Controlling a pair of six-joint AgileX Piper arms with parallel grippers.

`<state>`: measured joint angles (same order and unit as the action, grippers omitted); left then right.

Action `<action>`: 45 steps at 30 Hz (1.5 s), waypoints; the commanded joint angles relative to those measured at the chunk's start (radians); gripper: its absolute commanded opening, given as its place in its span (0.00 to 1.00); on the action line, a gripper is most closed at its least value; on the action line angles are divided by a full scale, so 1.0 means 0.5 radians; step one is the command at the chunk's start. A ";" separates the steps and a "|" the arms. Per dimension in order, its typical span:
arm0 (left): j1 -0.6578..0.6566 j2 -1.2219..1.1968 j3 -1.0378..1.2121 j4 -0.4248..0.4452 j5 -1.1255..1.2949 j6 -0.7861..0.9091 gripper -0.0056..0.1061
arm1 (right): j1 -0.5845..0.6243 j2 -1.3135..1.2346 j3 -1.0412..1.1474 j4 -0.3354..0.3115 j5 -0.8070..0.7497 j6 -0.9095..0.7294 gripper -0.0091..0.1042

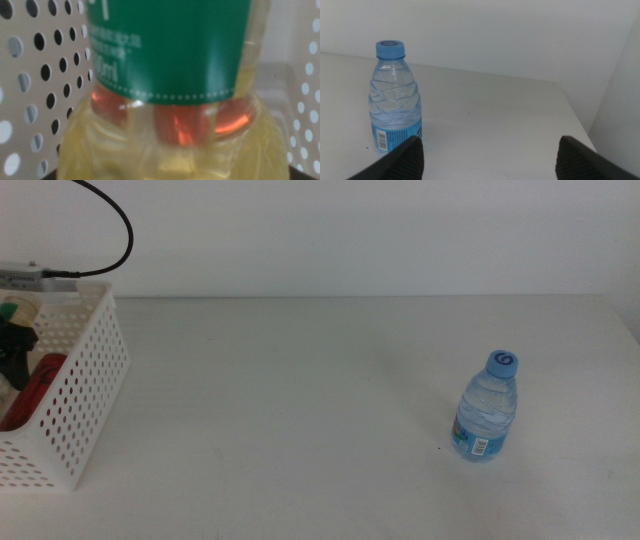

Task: Use arms to grab the bottles and put them into the dustbin to the left of the table.

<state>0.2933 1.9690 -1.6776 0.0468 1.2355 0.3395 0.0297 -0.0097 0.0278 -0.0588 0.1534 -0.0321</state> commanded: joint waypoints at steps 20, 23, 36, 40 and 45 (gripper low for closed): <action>0.000 -0.048 -0.090 -0.022 0.058 -0.045 0.86 | -0.010 -0.055 -0.015 -0.029 -0.155 -0.019 0.82; -0.004 -0.055 -0.108 -0.021 0.063 -0.082 0.86 | -0.010 -0.055 -0.015 -0.029 -0.155 -0.019 0.82; -0.242 -0.425 -0.099 -0.194 -0.097 -0.225 0.86 | -0.010 -0.055 -0.015 -0.029 -0.155 -0.019 0.82; -0.372 -0.698 0.141 -0.402 -0.429 -0.070 0.86 | -0.010 -0.055 -0.015 -0.029 -0.155 -0.019 0.82; -0.539 -1.055 0.497 -0.671 -0.739 0.149 0.86 | -0.010 -0.055 -0.015 -0.029 -0.155 -0.019 0.82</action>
<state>0.0493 1.5326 -1.4448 -0.2228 0.9555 0.3742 0.0297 -0.0097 0.0278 -0.0588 0.1534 -0.0321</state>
